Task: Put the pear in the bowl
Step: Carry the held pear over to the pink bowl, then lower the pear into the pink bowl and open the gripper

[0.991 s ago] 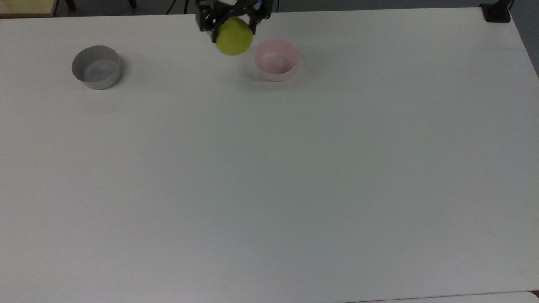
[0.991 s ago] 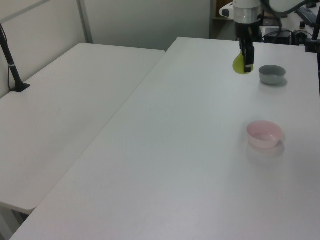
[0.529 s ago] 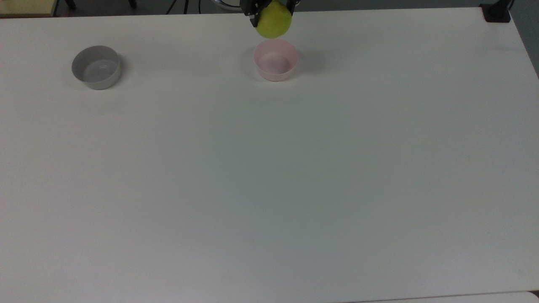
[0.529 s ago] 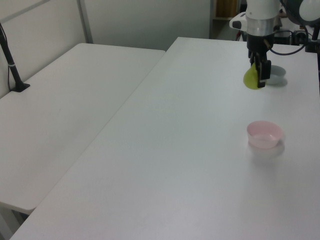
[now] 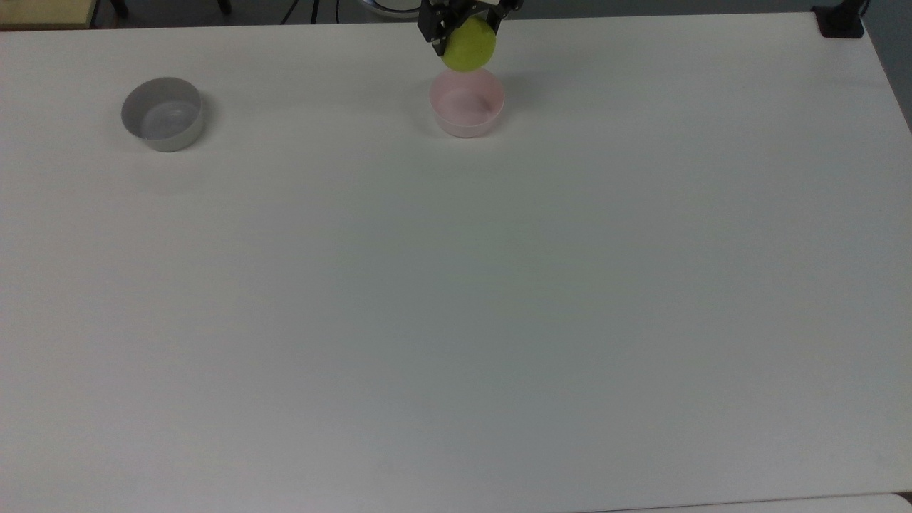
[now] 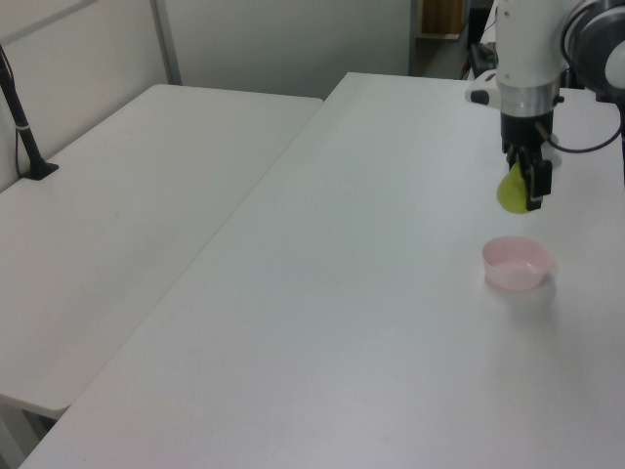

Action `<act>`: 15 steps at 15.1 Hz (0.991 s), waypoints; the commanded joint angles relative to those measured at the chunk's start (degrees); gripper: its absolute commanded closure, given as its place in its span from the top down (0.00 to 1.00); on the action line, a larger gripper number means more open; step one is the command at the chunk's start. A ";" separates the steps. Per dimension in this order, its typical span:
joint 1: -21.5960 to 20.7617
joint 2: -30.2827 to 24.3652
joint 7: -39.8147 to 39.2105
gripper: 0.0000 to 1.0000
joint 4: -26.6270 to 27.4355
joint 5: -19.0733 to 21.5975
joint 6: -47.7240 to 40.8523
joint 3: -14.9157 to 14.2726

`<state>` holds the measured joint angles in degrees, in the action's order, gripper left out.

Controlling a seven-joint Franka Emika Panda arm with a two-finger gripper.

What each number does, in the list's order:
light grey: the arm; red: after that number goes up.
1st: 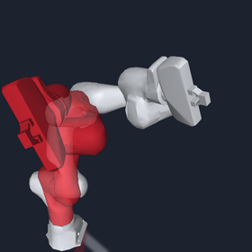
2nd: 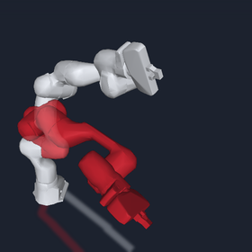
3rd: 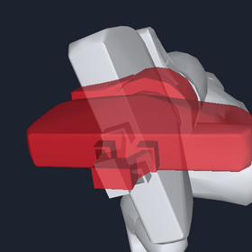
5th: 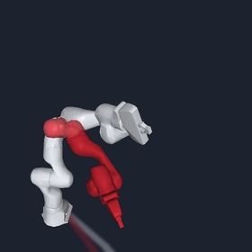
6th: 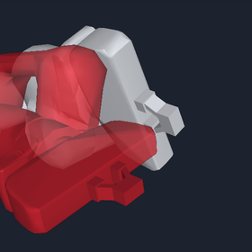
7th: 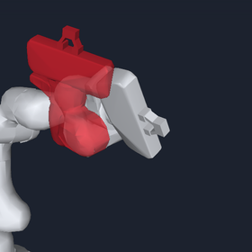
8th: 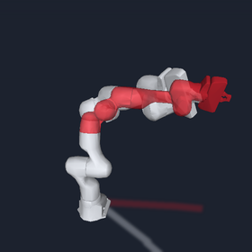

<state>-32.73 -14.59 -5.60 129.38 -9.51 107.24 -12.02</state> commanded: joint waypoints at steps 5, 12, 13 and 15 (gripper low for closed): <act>-1.72 6.57 0.50 0.25 4.47 0.28 7.19 -0.54; -1.55 10.28 0.15 0.29 5.44 0.19 9.65 -0.54; -1.46 10.63 0.15 0.32 5.44 0.19 9.65 -0.54; -1.29 10.63 0.06 0.36 5.35 0.19 9.65 -0.54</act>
<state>-33.44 -3.88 -5.60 133.95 -9.51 114.98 -12.02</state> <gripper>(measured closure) 0.141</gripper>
